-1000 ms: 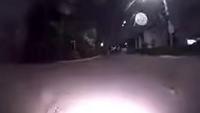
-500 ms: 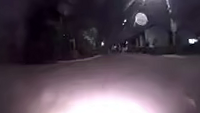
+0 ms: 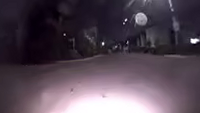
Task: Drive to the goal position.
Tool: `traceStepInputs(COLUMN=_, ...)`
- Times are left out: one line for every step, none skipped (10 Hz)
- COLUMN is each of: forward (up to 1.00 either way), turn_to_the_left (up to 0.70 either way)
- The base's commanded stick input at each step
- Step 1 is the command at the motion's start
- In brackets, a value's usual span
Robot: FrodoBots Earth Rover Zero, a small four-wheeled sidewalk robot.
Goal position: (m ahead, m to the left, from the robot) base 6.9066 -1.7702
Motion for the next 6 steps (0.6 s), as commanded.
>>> traceStepInputs(forward=0.70, turn_to_the_left=0.00)
traceStepInputs(forward=0.70, turn_to_the_left=0.00)
traceStepInputs(forward=0.70, turn_to_the_left=0.00)
traceStepInputs(forward=0.70, turn_to_the_left=0.00)
traceStepInputs(forward=0.70, turn_to_the_left=0.00)
traceStepInputs(forward=0.70, turn_to_the_left=0.00)
